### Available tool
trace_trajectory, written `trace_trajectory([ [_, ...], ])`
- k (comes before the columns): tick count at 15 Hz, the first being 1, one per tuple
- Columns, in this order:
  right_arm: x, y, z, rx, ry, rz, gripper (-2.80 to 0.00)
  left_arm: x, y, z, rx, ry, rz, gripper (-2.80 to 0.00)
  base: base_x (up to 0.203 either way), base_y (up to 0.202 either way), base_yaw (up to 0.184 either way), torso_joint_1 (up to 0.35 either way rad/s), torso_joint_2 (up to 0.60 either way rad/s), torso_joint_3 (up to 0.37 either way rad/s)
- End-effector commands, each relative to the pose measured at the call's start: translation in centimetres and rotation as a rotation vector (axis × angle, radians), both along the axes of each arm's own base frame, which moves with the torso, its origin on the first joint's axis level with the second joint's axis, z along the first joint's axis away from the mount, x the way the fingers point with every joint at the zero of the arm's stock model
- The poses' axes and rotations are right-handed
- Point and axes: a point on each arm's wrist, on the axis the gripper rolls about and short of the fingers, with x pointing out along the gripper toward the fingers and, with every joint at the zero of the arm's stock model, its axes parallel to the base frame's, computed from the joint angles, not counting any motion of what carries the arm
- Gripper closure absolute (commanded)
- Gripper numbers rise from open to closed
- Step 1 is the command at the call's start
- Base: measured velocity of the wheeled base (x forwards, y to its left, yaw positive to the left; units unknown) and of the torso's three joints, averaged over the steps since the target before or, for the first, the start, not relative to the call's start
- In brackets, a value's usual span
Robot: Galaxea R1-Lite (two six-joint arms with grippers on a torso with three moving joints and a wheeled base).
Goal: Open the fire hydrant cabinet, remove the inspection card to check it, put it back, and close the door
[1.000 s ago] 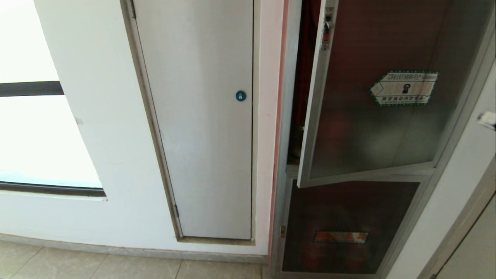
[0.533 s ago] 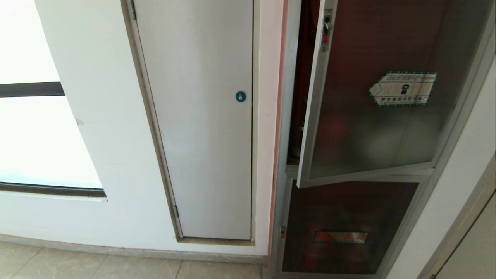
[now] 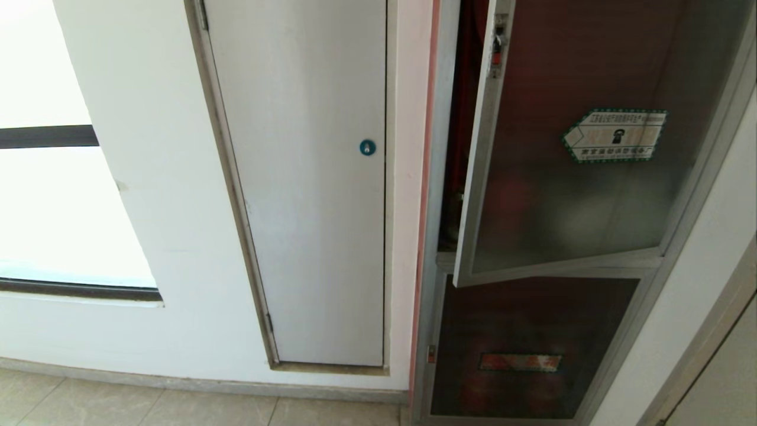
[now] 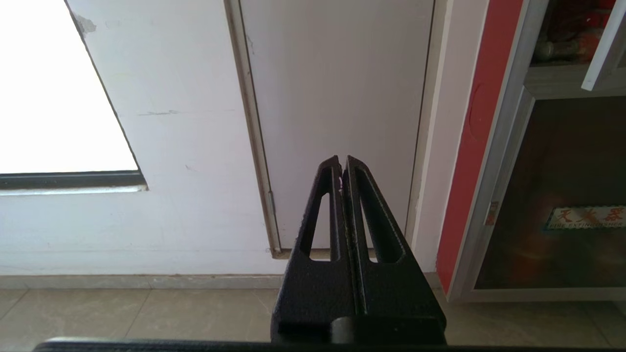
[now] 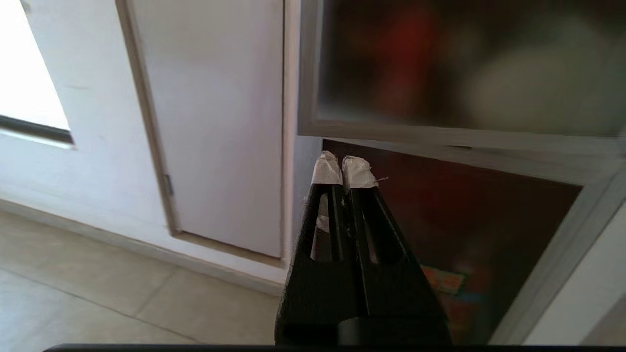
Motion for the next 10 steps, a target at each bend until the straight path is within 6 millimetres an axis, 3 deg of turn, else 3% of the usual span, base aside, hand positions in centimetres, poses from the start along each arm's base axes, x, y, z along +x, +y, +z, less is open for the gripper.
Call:
trace_trajectory([
  [1, -0.7, 0.0, -2.1, -0.081, -0.033, -0.001, 0.00, 0.2, 0.0, -0.8, 0.001, 0.028, 0.000, 0.00, 0.000, 0.000, 0.000, 0.000, 0.00, 0.000],
  [4, -1.5, -0.1, -3.7, -0.143, -0.007, -0.044, 0.00, 0.2, 0.0, -0.8, 0.001, 0.028, 0.000, 0.00, 0.000, 0.000, 0.000, 0.000, 0.00, 0.000],
  [7, -1.0, -0.5, -4.9, -0.143, 0.038, -0.196, 0.00, 0.2, 0.0, -0.8, 0.001, 0.028, 0.000, 0.00, 0.000, 0.000, 0.000, 0.000, 0.00, 0.000],
  [10, -0.7, -0.6, -5.3, -0.094, 0.018, -0.237, 0.00, 0.2, 0.0, -0.8, 0.001, 0.028, 0.000, 0.00, 0.000, 0.000, 0.000, 0.000, 0.00, 0.000],
])
